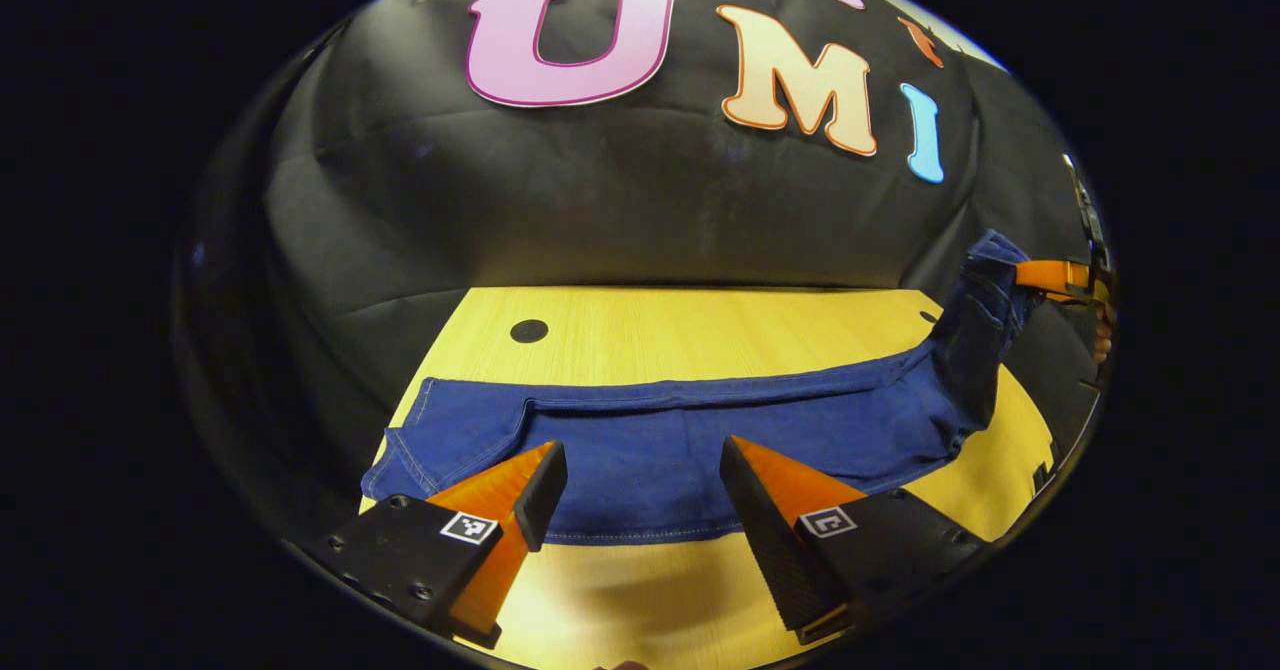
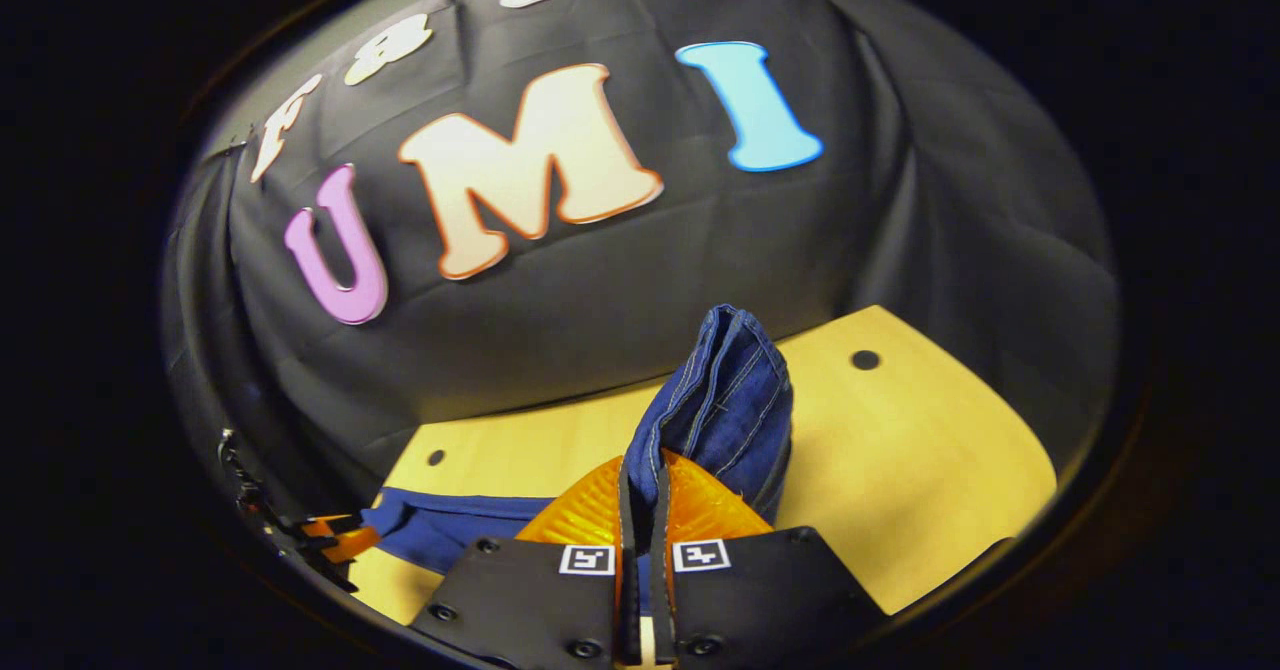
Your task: Grasp the waist and the cuffs of the jeans and fold them to make the two legs overlap; first hold the waist and fold one-third of the jeans toward the cuffs, then hold the cuffs and fold the remaining one-third in the same direction to finish folding.
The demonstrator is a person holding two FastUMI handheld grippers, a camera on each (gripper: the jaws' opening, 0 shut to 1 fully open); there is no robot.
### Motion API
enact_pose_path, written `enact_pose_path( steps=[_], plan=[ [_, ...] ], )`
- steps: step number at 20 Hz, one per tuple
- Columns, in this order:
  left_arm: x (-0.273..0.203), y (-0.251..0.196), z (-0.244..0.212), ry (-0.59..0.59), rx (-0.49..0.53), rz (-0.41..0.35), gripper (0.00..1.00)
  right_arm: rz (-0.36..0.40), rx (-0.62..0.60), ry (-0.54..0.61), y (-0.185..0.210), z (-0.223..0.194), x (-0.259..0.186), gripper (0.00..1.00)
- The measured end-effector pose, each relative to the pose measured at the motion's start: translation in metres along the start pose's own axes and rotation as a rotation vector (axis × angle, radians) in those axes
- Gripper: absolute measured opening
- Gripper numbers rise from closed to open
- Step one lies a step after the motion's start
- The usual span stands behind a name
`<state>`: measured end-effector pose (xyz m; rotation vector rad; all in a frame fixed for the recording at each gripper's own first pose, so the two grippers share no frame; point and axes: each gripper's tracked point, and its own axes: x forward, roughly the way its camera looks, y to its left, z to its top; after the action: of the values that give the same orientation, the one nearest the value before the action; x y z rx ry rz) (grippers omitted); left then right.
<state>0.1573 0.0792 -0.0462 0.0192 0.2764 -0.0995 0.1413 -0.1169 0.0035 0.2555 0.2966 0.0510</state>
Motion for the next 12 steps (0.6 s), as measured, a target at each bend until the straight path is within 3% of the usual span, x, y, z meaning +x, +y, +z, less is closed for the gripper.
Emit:
enact_pose_path(
  steps=[5,8,12],
  plan=[
    [-0.006,0.011,0.002,-0.024,-0.023,-0.015,0.93,0.172,0.012,0.043,0.055,-0.022,0.008,0.1],
    [-0.008,0.014,0.0,-0.026,-0.043,-0.024,0.93,0.259,0.032,0.135,0.085,-0.058,0.014,0.07],
    [-0.013,0.021,-0.003,-0.026,-0.065,-0.015,0.93,0.257,-0.007,0.295,0.096,-0.121,0.025,0.07]
  ],
)
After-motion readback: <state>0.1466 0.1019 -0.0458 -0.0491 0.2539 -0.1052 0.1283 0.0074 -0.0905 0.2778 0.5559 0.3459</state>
